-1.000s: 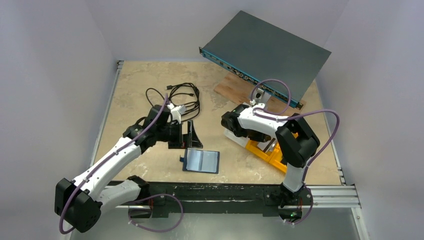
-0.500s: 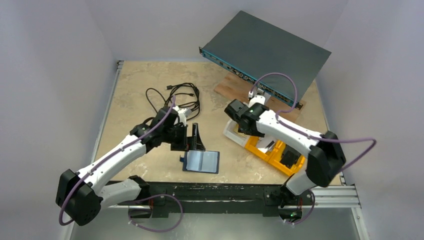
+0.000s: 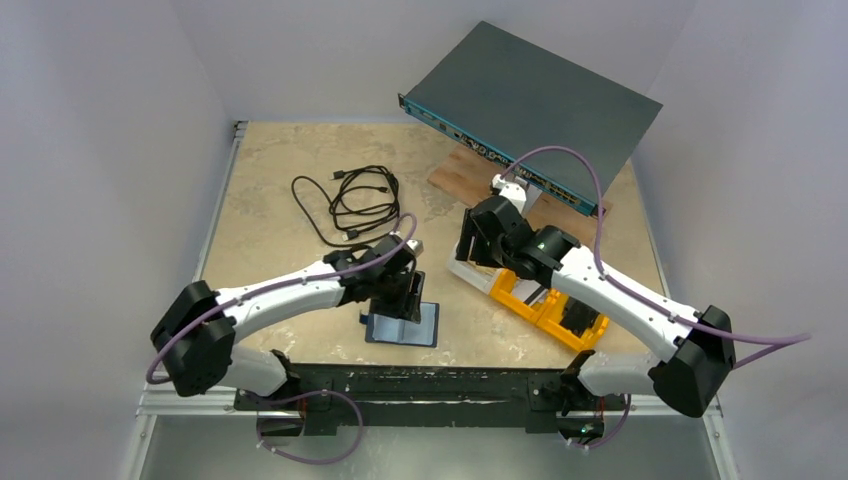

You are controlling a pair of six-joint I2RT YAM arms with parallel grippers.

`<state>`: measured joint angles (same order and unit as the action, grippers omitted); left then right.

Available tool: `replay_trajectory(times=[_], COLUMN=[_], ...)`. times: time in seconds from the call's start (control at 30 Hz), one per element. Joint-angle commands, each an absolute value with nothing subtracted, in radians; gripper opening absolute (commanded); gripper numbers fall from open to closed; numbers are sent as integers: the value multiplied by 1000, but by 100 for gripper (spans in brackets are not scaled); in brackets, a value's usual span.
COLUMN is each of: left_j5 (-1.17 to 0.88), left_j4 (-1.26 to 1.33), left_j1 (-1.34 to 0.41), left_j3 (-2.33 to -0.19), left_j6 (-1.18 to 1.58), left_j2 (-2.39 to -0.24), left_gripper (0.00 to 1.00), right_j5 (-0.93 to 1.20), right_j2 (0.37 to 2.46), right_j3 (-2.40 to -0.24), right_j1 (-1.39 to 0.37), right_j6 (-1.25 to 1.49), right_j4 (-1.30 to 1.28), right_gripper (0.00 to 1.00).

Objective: Take the credit cards out of the card holder
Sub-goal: Remove the credit card from the card holder.

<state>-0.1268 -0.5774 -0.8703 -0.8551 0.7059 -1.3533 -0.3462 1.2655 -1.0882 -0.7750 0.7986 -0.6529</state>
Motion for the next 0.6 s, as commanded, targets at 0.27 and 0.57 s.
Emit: replay_trajectory(times=[0.27, 0.57], left_j5=[104, 155], left_j4=[-557, -549], left_j1=[-1010, -1048], left_j3=[-986, -977], left_j6=[706, 720], left_j2=[-1550, -1652], left_gripper=[47, 46], right_j5=[-228, -215], right_j2=[1226, 1229], right_j3=[-940, -903], right_j1=[-778, -781], right_j6=[814, 834], right_j4=[-484, -466], right_gripper=[65, 64])
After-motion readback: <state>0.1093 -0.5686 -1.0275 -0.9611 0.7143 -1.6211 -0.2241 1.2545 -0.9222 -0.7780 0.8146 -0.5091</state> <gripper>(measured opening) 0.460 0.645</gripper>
